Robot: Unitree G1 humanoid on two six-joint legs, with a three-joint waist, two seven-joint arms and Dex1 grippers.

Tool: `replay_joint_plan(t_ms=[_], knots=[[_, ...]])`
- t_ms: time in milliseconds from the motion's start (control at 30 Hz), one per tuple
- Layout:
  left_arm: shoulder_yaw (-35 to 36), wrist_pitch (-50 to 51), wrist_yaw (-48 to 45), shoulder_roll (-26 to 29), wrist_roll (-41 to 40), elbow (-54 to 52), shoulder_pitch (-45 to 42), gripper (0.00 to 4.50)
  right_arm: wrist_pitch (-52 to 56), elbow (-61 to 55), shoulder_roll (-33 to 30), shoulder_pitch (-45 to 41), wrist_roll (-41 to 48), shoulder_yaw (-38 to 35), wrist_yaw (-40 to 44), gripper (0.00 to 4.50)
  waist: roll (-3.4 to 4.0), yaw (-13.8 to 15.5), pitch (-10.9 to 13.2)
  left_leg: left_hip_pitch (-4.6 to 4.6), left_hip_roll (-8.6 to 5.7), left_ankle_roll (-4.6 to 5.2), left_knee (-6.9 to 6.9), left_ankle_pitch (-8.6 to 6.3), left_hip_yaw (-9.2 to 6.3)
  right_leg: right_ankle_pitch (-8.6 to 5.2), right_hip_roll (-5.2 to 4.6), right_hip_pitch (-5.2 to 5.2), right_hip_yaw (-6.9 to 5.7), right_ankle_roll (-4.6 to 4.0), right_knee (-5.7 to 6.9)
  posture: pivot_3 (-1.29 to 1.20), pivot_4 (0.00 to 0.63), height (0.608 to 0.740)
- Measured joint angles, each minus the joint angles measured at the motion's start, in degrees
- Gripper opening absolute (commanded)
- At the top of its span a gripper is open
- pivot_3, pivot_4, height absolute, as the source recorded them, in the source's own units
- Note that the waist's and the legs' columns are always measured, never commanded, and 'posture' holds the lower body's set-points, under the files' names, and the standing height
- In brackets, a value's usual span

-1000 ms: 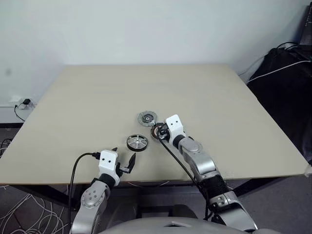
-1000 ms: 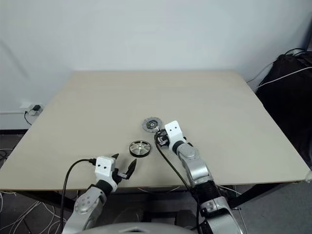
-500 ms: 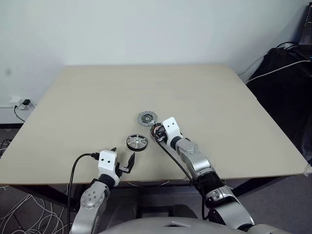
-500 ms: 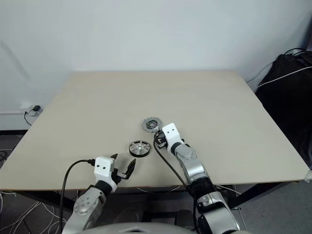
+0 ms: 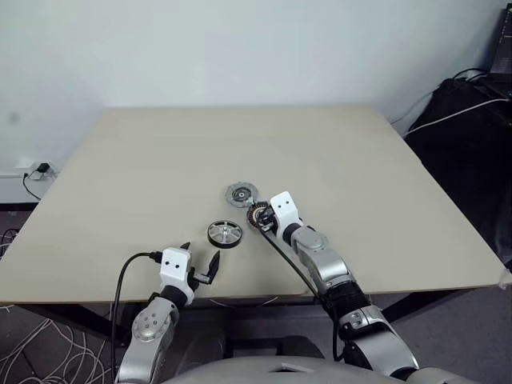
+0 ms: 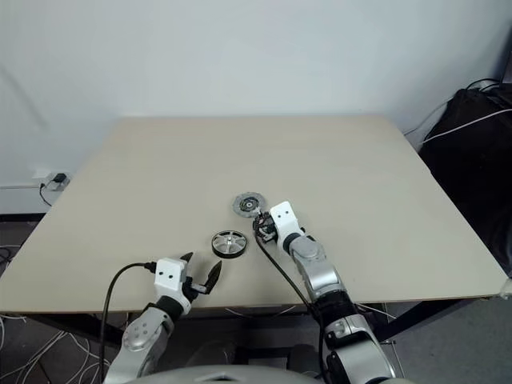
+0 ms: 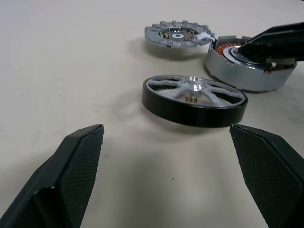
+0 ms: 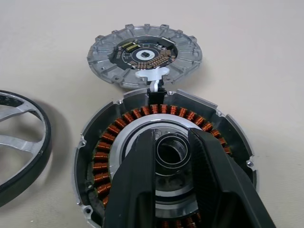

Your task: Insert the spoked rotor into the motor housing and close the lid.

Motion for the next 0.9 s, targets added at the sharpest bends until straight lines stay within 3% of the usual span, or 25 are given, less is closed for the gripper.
replay_joint_plan(t_ms=[67,300,433,567,767,900], knots=[[0.0,-0.8,-0.2,0.0,0.0,1.2,0.0,4.5,0.0,-0.1,0.0,0.1,0.1,0.0,0.7,0.67,0.0,0.0,0.0,0.0,0.0,0.0,0.0,0.0,0.0,0.0,0.0,0.0,0.0,0.0,0.0,0.0,0.0,0.74],[0.0,-1.0,-0.3,-0.1,0.0,1.5,0.0,4.5,0.0,-0.9,0.5,0.3,0.2,0.0,1.5,3.01,0.0,0.0,0.0,-0.01,0.0,0.0,0.0,0.0,0.0,0.0,-0.03,0.0,0.0,0.0,0.01,0.0,0.0,0.74],[-0.1,-0.5,0.0,-0.3,0.1,0.6,0.3,4.5,-0.2,-2.1,0.5,0.3,0.2,-0.1,1.4,3.01,0.0,0.0,0.0,-0.01,0.0,0.0,0.0,0.0,0.0,0.0,-0.02,-0.01,0.0,0.0,0.01,0.0,0.0,0.74],[-0.3,0.6,0.6,-0.7,0.1,-2.0,0.5,4.5,-0.2,-2.5,0.5,0.3,0.6,-0.5,1.4,2.07,0.0,0.0,0.0,-0.01,0.0,0.0,-0.01,0.0,0.0,0.0,-0.03,0.0,0.0,0.0,0.01,0.0,0.0,0.74],[-0.9,3.2,0.9,-0.7,0.1,-4.8,1.1,4.5,0.0,-4.5,1.0,0.3,1.5,-0.6,1.4,0.08,0.0,0.0,0.0,-0.01,0.0,0.0,-0.01,0.0,0.0,0.0,-0.02,-0.02,0.0,-0.01,0.01,0.0,0.0,0.74],[-1.1,4.6,1.2,-0.7,0.2,-6.6,1.4,4.5,0.2,-4.6,1.9,0.3,1.0,0.1,0.8,0.03,0.0,0.0,0.0,-0.01,0.0,0.0,-0.02,0.0,0.0,0.0,-0.02,-0.02,0.01,-0.01,0.01,0.0,0.0,0.74]])
